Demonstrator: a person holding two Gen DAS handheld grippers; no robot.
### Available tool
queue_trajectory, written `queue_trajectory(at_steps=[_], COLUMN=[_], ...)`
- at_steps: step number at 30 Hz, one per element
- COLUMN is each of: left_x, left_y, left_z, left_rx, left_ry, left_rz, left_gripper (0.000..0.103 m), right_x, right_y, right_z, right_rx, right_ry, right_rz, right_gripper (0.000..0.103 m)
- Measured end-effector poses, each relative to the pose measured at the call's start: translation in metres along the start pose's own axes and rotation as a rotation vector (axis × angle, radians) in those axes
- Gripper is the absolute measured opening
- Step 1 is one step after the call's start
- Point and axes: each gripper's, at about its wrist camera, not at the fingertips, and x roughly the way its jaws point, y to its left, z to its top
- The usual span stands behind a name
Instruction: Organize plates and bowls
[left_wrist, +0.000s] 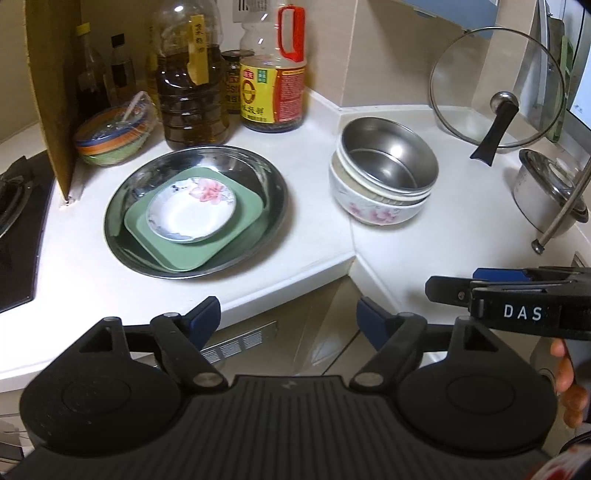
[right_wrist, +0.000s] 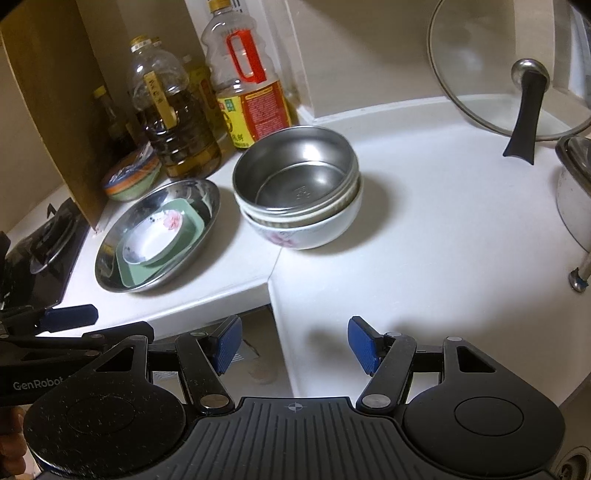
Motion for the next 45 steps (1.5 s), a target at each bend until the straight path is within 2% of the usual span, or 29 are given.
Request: queue_trajectory(at_steps=[15, 20, 33, 36, 40, 45], left_x=[0.000, 0.000, -0.004, -0.002, 0.008, 0.023], left_y=[0.026, 0.031, 0.044, 0.050, 0.047, 0.042], left_z=[0.001, 0.003, 0.031, 0.043, 0.058, 0.076], left_rx=[-0.003, 0.018, 0.114, 0.108, 0.153, 0.158], left_ry=[0.028, 0.014, -0.101, -0.096, -0.112, -0.080], left_rz=[-0.013, -0.021, -0.079, -0.143, -0.127, -0.179], left_gripper=[0.080, 0.080, 0.090, 0.090, 0.090, 0.089], right_x=[0.012, 0.016, 0.014, 0.013, 0.011, 0.007], right_y=[0.026, 0.029, 0.023, 0.021, 0.017, 0.004], right_z=[-0.003, -0.003, 0.010, 0.015, 0.020, 0.033], right_rx=[-0.021, -0.007, 0.106, 0.137, 0.157, 0.190], right_ry=[0.044, 0.046, -0.024, -0.043, -0.073, -0.092], right_rz=[-0.004, -0.016, -0.130, -0.157, -0.195, -0.218], right_gripper=[0.064, 0.064, 0.064, 0.064, 0.064, 0.064])
